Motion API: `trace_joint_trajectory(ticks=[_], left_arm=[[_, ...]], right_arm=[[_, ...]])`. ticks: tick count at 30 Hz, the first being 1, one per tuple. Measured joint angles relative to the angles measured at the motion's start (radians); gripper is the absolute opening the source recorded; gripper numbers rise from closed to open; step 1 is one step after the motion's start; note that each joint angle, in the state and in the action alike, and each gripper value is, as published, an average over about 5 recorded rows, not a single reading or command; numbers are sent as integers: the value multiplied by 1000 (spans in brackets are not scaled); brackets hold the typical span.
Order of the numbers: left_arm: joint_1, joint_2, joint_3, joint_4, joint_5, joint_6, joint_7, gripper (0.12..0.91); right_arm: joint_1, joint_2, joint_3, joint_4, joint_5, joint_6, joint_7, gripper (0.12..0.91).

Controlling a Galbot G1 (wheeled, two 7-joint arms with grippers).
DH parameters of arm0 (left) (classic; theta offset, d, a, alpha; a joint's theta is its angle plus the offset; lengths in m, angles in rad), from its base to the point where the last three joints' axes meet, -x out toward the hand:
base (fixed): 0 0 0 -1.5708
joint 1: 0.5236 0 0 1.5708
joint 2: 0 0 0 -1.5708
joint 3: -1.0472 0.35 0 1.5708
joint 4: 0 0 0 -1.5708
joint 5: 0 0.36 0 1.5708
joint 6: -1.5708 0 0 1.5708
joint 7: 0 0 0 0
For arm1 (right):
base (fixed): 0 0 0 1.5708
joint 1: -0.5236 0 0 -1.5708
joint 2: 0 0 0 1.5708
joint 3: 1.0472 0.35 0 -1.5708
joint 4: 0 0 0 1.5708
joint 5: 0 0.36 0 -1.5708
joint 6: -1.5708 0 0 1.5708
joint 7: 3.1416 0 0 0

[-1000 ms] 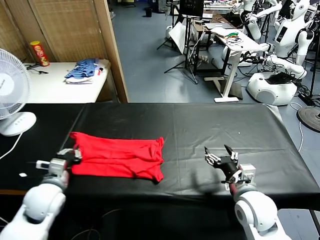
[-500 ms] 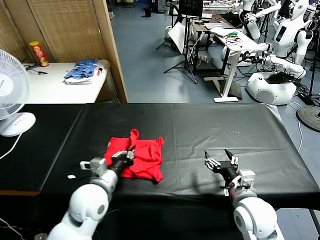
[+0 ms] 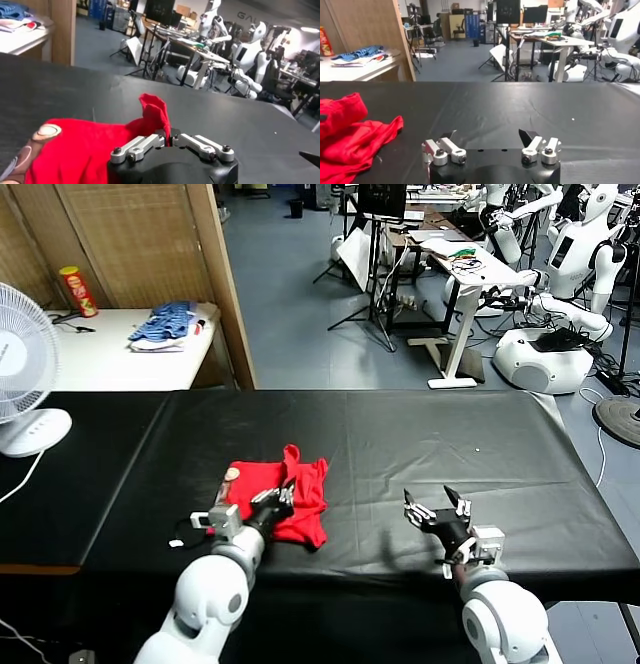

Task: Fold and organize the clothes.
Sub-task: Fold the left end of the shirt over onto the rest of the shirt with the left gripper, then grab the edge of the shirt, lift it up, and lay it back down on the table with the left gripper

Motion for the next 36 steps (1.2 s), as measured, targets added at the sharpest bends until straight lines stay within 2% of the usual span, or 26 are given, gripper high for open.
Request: trace_joint_trajectory(ticks=[4,8,12,18,25,30,36], left_arm=[[-4,-23,-1,9,-29,-2,-1,358],[-18,-38,-7,1,-82,2,-2,593],[-40,-24,-26,-6,-70,-9,14,761],[-26,52,-88,-8,-7,-54,51,797],[37,108,-183,-3,1,-60,51,798],[65,104,-218,-3,20,-60,50,798],[81,93,-242,9,24,-62,53,798]], right_arm=[[12,-6,-13,-5,1,0,-20,798],[32,-15,-37,-12,14,-2,-47,798],[63,-26,-78,-29,44,-6,-72,798],[161,-15,-204,-86,51,0,-104,798],[316,23,-382,-208,-34,20,-110,798],[387,47,-456,-316,-184,38,-64,798],[404,84,-473,-425,-409,68,-27,798]])
